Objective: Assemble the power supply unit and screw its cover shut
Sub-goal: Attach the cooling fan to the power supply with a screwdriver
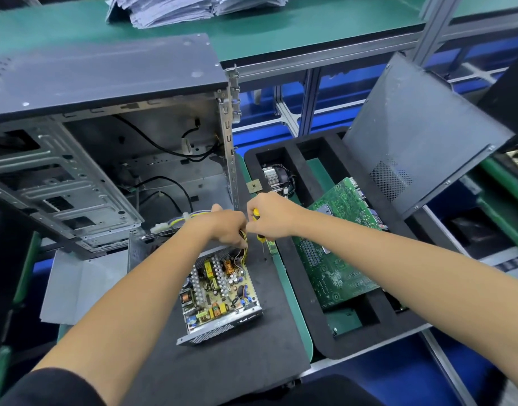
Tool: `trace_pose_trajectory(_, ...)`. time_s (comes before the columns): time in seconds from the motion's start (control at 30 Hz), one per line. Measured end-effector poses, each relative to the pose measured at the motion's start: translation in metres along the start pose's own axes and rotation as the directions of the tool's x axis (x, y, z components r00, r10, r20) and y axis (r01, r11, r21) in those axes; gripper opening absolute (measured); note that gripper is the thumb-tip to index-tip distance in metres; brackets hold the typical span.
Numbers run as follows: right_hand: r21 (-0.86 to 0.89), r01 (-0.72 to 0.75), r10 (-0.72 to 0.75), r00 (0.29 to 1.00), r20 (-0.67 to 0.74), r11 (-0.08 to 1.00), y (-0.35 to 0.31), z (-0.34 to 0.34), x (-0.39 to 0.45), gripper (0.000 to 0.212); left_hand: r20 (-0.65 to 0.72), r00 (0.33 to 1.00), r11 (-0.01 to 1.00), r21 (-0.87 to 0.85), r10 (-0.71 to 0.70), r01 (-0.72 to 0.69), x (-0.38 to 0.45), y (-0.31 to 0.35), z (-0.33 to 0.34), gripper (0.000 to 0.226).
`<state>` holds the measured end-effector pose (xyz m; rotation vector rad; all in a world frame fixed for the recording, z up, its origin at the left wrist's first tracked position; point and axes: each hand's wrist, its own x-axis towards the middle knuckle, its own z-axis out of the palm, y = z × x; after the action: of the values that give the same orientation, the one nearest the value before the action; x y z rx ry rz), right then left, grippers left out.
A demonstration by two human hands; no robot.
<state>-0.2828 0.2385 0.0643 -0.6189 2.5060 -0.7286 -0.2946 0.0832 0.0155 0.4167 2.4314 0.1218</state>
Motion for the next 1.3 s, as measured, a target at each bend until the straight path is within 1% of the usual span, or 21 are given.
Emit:
trace_pose_trajectory(0.1,-0.005,0.002,-0.002,1.0,-0.009,1.0,-0.001,-0.003,0.0,0.014,-0.106,0.99,0.992,0.103,0.088,-0.078,-0.007,0.003,0.001,0.021)
trace_pose_trajectory(0.2,0.007,-0.002,0.002,1.0,-0.018,1.0,-0.004,-0.002,0.001,0.009,-0.153,0.979,0.977,0.182,0.136,-0.107,-0.016,0.0,0.001,0.02)
trace_pose_trajectory(0.3,0.009,-0.028,0.028,0.999,-0.031,1.0,-0.007,0.003,0.005,0.008,-0.2,0.965,0.967,0.224,0.17,-0.124,-0.028,-0.002,0.001,0.019)
trace_pose_trajectory(0.37,-0.002,-0.039,0.039,0.999,-0.03,0.999,-0.01,0.006,0.007,0.008,-0.273,0.938,0.957,0.251,0.214,-0.145,-0.034,-0.002,0.006,0.011)
trace_pose_trajectory(0.43,-0.017,-0.045,0.044,0.999,-0.031,0.999,-0.012,0.009,0.008,0.007,-0.341,0.914,0.959,0.247,0.222,-0.141,-0.039,-0.001,0.014,0.003)
trace_pose_trajectory(0.5,-0.027,-0.051,0.05,0.998,-0.047,0.998,-0.013,0.01,0.009,0.009,-0.372,0.902,0.963,0.232,0.222,-0.141,-0.043,0.0,0.02,0.009)
trace_pose_trajectory(0.57,-0.017,-0.062,0.061,0.996,-0.071,0.998,-0.013,0.01,0.01,0.014,-0.401,0.887,0.97,0.168,0.23,-0.176,-0.048,-0.005,0.022,0.003)
trace_pose_trajectory(0.63,-0.001,-0.074,0.074,0.994,-0.082,0.997,-0.014,0.01,0.012,0.022,-0.401,0.895,0.979,0.03,0.197,-0.202,-0.055,-0.015,0.022,0.015)
trace_pose_trajectory(0.7,0.01,-0.067,0.068,0.994,-0.089,0.998,-0.015,0.01,0.013,0.024,-0.394,0.906,0.976,-0.079,0.156,-0.203,-0.062,-0.022,0.023,0.023)
trace_pose_trajectory(0.83,0.035,-0.04,0.042,0.995,-0.086,0.999,-0.022,0.015,0.013,0.018,-0.372,0.92,0.985,-0.071,0.121,-0.158,-0.069,-0.033,0.032,0.024)
trace_pose_trajectory(0.93,0.048,-0.035,0.038,0.996,-0.078,0.998,-0.025,0.021,0.013,0.022,-0.332,0.933,0.986,-0.046,0.136,-0.161,-0.073,-0.048,0.035,0.022)
trace_pose_trajectory(1.0,0.058,-0.029,0.034,0.995,-0.091,0.998,-0.028,0.024,0.012,0.021,-0.352,0.922,0.982,-0.034,0.163,-0.187,-0.072,-0.052,0.035,0.035)
trace_pose_trajectory(1.07,0.063,-0.017,0.024,0.994,-0.11,0.998,-0.031,0.025,0.01,0.015,-0.393,0.902,0.973,-0.068,0.177,-0.22,-0.069,-0.049,0.035,0.051)
trace_pose_trajectory(1.1,0.063,-0.012,0.019,0.993,-0.115,0.998,-0.031,0.026,0.01,0.012,-0.427,0.888,0.969,-0.088,0.171,-0.229,-0.066,-0.045,0.036,0.052)
trace_pose_trajectory(1.13,0.061,-0.01,0.017,0.993,-0.118,0.998,-0.031,0.026,0.01,0.012,-0.469,0.871,0.966,-0.123,0.145,-0.227,-0.063,-0.042,0.039,0.05)
trace_pose_trajectory(1.2,0.067,-0.019,0.028,0.991,-0.13,0.998,-0.03,0.027,0.01,0.014,-0.537,0.843,0.94,-0.265,0.041,-0.214,-0.057,-0.037,0.045,0.039)
trace_pose_trajectory(1.23,0.073,-0.022,0.032,0.99,-0.137,0.997,-0.03,0.027,0.009,0.015,-0.53,0.848,0.917,-0.344,-0.011,-0.203,-0.054,-0.036,0.048,0.034)
trace_pose_trajectory(1.27,0.075,-0.022,0.033,0.989,-0.143,0.997,-0.029,0.027,0.009,0.016,-0.494,0.869,0.897,-0.398,-0.035,-0.19,-0.053,-0.035,0.051,0.029)
trace_pose_trajectory(1.3,0.073,-0.021,0.031,0.989,-0.145,0.997,-0.029,0.028,0.008,0.015,-0.453,0.891,0.891,-0.416,-0.029,-0.183,-0.051,-0.035,0.054,0.025)
